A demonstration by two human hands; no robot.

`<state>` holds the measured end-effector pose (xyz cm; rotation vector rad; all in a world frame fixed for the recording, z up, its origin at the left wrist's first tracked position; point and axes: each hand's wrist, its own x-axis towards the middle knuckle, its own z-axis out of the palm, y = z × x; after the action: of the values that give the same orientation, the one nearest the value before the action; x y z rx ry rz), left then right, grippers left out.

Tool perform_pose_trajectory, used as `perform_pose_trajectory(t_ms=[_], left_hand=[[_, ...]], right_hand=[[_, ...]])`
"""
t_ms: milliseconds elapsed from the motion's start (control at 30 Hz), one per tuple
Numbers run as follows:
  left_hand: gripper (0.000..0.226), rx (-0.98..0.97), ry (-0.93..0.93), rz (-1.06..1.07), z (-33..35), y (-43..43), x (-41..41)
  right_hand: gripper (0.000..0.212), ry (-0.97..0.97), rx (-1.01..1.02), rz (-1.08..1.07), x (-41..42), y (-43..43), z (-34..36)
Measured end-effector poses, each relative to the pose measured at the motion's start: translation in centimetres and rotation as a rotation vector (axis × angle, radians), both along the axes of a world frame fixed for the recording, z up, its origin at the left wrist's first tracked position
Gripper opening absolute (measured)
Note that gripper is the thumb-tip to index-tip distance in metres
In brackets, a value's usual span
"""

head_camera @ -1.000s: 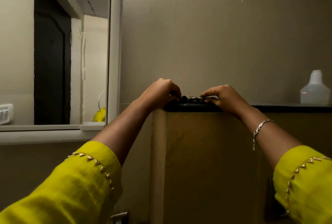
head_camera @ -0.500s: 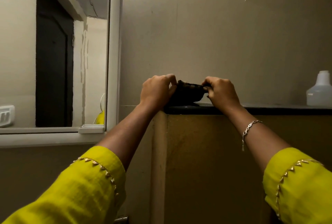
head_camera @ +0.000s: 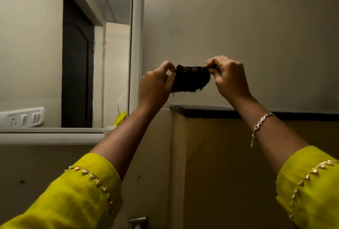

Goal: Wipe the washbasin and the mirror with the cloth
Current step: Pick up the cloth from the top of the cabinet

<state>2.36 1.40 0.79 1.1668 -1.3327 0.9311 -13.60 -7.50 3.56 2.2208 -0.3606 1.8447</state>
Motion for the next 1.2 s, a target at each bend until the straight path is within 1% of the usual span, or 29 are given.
perform_pose_trajectory(t_ms=[300, 500, 667, 800, 900, 1033, 1100, 1133, 1200], left_hand=[[0.013, -0.051, -0.032, 0.060, 0.1, 5.6, 1.5], [0.012, -0.059, -0.017, 0.059, -0.4, 10.4, 1.9], [0.015, 0.020, -0.041, 0.159, -1.8, 14.1, 2.9], [0.021, 0.135, -0.058, 0.218, -3.9, 16.7, 3.9], [0.022, 0.237, -0.064, 0.250, -6.3, 18.4, 4.8], [0.036, 0.355, -0.082, 0.305, -9.6, 20.1, 6.1], [0.038, 0.418, -0.078, 0.332, -11.2, 21.1, 6.8], [0.035, 0.461, -0.076, 0.335, -11.9, 21.6, 7.1], [0.020, 0.563, -0.056, 0.336, -13.3, 22.5, 7.7]], right_hand=[[0.014, -0.003, -0.054, 0.074, 1.7, 4.6, 0.2], [0.013, 0.040, 0.016, 0.161, 2.2, 8.7, -0.5], [0.011, 0.127, 0.128, 0.249, 2.9, 11.5, -3.1], [0.010, 0.212, 0.224, 0.332, 3.9, 12.8, -6.3], [0.012, 0.298, 0.338, 0.407, 4.9, 13.6, -9.1], [0.013, 0.446, 0.534, 0.505, 6.3, 14.5, -12.7], [0.017, 0.575, 0.670, 0.584, 7.2, 14.7, -14.2], [0.017, 0.661, 0.739, 0.616, 7.5, 14.7, -14.7], [0.014, 0.888, 0.824, 0.637, 8.4, 14.7, -15.8]])
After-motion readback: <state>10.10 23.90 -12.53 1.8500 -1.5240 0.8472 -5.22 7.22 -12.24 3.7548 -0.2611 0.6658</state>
